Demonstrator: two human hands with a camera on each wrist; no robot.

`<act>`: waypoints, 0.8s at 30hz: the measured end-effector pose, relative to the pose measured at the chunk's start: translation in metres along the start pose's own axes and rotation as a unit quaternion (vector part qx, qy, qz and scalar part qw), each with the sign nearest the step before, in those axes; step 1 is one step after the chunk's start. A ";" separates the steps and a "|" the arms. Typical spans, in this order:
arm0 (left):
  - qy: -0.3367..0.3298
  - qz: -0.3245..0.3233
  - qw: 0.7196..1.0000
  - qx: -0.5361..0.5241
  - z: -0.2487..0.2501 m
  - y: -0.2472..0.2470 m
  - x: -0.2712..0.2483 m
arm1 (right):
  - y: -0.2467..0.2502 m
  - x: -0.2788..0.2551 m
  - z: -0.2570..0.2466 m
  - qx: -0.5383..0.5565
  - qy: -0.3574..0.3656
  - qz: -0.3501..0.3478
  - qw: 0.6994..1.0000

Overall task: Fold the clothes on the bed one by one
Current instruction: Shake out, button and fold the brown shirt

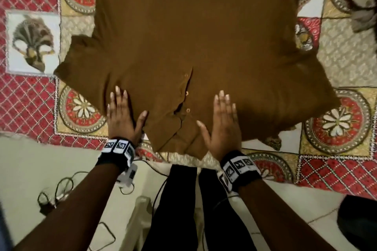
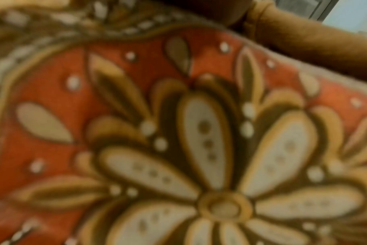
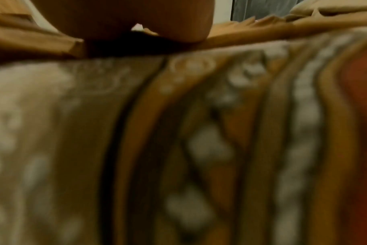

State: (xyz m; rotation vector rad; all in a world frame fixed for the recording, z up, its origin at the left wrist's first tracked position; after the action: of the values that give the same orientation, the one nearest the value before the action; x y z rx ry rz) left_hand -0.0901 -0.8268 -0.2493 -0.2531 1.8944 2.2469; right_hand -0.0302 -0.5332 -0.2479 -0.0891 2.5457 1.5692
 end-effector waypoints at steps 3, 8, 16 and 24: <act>0.008 0.017 1.000 0.014 -0.008 -0.008 -0.016 | -0.012 -0.014 0.012 -0.023 -0.031 0.018 0.999; 0.090 0.005 0.995 0.035 -0.030 -0.006 -0.045 | 0.003 -0.053 0.053 -0.077 -0.103 0.044 0.991; 0.166 0.094 0.965 -0.182 -0.021 0.027 -0.056 | 0.069 -0.073 0.094 0.049 -0.222 0.148 0.963; 0.231 0.016 0.895 -0.382 0.048 0.038 -0.015 | 0.094 -0.030 0.189 0.294 -0.485 0.248 0.785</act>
State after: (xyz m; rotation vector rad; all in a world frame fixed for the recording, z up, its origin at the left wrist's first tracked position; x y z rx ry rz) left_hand -0.0855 -0.7861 -0.2011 -0.9368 1.0326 3.0525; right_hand 0.0050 -0.3225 -0.2435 1.1992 2.0507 0.5023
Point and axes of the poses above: each hand's wrist, its own x-axis towards the middle knuckle, its own y-axis out of the back of the hand, z = x × y, the point moved 1 cm from there along x, towards the middle knuckle, and after that the axes turned 2 degrees about x, right-handed, at the moved point
